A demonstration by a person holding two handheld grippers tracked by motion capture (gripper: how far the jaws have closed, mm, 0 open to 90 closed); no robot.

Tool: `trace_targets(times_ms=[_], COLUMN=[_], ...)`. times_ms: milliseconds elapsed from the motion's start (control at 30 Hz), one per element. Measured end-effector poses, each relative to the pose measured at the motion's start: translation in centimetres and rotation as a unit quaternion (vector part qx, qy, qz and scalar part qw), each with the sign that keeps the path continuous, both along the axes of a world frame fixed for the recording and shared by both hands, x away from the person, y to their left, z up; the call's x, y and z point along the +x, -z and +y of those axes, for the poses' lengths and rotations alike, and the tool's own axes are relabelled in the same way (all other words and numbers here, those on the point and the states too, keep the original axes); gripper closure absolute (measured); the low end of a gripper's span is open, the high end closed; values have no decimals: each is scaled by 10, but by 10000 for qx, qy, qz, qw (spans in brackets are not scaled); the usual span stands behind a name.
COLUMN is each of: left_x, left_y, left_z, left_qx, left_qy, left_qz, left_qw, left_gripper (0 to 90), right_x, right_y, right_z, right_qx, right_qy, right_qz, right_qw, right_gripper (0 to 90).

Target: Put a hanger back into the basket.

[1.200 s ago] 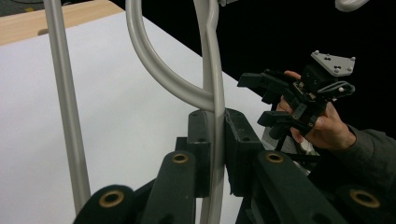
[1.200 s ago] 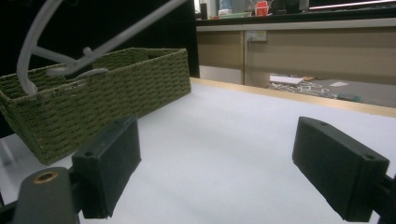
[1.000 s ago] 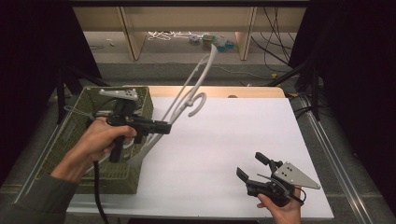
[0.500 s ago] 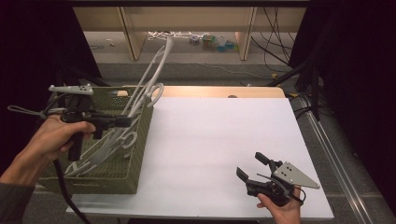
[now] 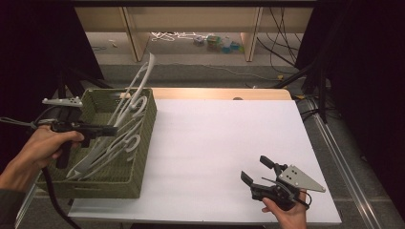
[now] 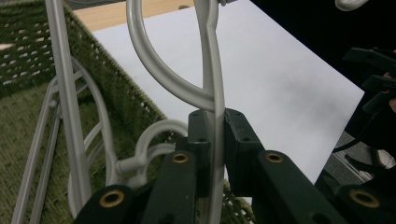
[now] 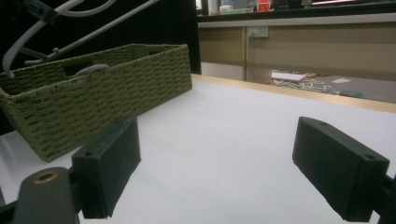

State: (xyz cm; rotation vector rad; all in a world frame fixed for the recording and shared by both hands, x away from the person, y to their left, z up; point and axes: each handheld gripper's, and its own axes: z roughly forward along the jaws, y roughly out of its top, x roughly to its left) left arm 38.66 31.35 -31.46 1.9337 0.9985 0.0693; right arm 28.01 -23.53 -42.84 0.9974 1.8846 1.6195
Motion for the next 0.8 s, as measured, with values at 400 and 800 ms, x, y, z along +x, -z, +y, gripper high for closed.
trace_targets(times_ms=[400, 800], left_x=[-8, -13], left_y=[32, 50], left_z=[34, 46], left_qx=[192, 410], left_qy=[-3, 29], left_qz=[118, 265], left_qw=[9997, 9988], left_gripper=[818, 817], right_x=[1, 1], right_y=[2, 1], right_z=[2, 2], right_qx=[86, 46], right_qy=[-48, -34], right_qz=[-21, 17], right_qw=[9999, 10000], right_gripper=[159, 159])
